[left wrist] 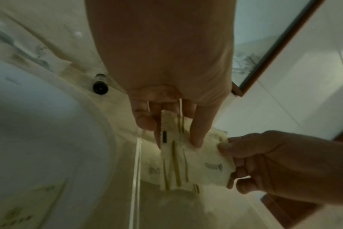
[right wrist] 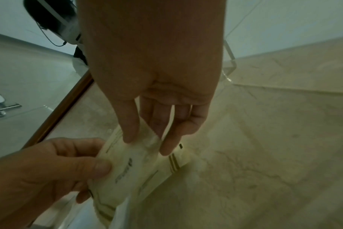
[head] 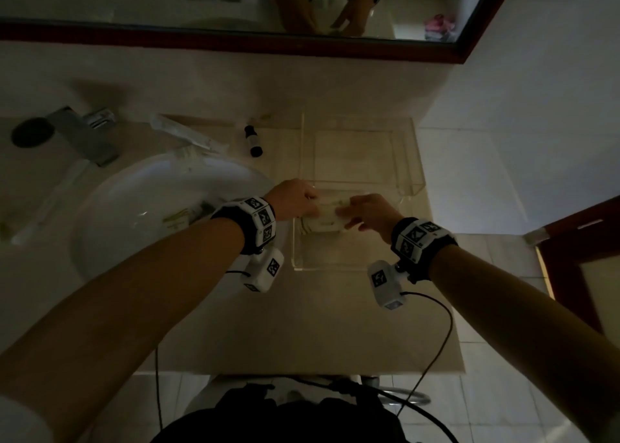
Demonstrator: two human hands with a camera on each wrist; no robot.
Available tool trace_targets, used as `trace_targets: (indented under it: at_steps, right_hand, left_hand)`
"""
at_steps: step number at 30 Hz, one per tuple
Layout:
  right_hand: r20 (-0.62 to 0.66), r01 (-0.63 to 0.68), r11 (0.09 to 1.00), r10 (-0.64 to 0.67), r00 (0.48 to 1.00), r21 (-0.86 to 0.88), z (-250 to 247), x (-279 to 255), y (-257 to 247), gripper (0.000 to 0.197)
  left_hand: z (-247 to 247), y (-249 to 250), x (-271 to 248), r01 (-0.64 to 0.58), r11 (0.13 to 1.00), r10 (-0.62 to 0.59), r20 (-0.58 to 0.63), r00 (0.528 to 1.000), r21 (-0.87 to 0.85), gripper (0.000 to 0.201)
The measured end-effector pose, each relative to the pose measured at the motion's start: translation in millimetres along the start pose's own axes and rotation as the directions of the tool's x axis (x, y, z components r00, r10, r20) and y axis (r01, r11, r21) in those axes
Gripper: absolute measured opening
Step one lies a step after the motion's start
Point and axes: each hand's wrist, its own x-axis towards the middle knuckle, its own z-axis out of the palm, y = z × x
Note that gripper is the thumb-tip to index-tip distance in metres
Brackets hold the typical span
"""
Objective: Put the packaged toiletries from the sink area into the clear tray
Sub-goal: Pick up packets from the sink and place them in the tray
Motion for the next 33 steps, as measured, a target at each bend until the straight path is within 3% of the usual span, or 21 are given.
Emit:
trace_targets:
  at_steps: [3, 7, 12, 18, 24, 33]
  right_hand:
    - [0.019, -0.088, 0.994, 0.089, 0.996, -0.062, -4.4, -1.8, 10.1, 0.015]
    - [0.032, -0.164, 0.976, 0.171, 0.985, -0.144, -1.1, -1.7, 19.8, 0.017]
    - [0.043, -0.166, 0.921, 0.193, 0.98, -0.352, 4.3, 5.7, 25.6, 0.028]
    - [-0.008, -0.102, 0.792, 0.122, 0.992, -0.601, 5.9, 10.0, 24.1, 0.044]
    - [0.004, -0.073, 0.727, 0.104, 0.995, -0.682, 0.8, 13.2, 23.5, 0.047]
    - [-0.033, -0.1, 0.745, 0.104, 0.994, -0.659, 8.1, 21.9, 27.7, 0.04]
  left_hand:
    - [8.1, 4.5, -1.0, 0.015, 0.981, -0.027, 0.06, 0.998, 0.191, 0.04]
    - [19.1, 8.1, -0.2, -0.051, 0.897, -0.016, 0.149, 0.989, 0.438, 0.039]
    - [27.2, 4.8, 4.1, -0.126, 0.808, 0.008, 0.202, 0.979, 0.575, 0.035]
    - [31.7, 1.2, 10.7, -0.218, 0.724, 0.111, 0.201, 0.973, 0.655, 0.043]
    - [31.9, -3.5, 10.4, -0.217, 0.755, 0.072, 0.251, 0.965, 0.619, 0.056]
    - [27.0, -14.2, 18.0, -0.236, 0.745, 0.07, 0.279, 0.958, 0.624, 0.062]
